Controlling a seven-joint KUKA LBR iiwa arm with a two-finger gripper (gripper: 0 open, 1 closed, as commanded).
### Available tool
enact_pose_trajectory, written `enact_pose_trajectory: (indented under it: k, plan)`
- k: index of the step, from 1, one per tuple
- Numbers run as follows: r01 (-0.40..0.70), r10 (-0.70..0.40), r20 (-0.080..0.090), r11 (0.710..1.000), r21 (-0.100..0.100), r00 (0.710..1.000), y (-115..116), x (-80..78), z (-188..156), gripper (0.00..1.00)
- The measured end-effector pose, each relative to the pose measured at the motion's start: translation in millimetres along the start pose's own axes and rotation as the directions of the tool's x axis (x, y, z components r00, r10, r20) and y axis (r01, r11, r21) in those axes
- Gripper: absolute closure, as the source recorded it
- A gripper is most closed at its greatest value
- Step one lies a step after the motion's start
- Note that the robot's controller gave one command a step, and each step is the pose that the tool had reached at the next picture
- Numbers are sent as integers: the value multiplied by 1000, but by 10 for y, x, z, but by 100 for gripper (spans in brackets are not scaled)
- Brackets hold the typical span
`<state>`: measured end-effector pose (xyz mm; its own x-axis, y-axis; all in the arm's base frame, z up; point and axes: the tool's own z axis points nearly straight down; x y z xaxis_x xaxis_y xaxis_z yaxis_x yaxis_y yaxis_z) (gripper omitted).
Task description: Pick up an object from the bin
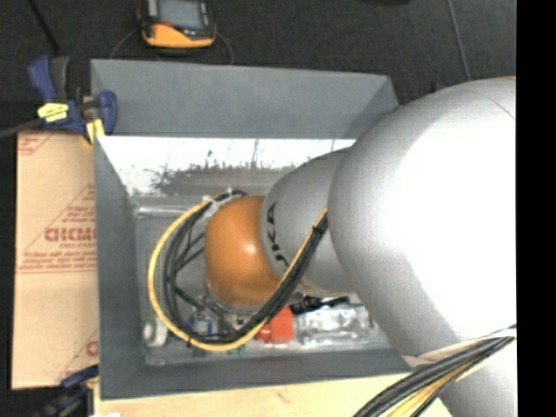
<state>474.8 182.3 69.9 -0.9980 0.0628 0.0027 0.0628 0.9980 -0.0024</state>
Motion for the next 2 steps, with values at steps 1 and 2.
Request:
enact_pose_trajectory:
  k: [1,2]
  plan:
    - [152,-152,10,988,-1,988,-296,-479,-562,100]
    - [165,-165,15,986,-2,986,-278,-473,-1776,100]
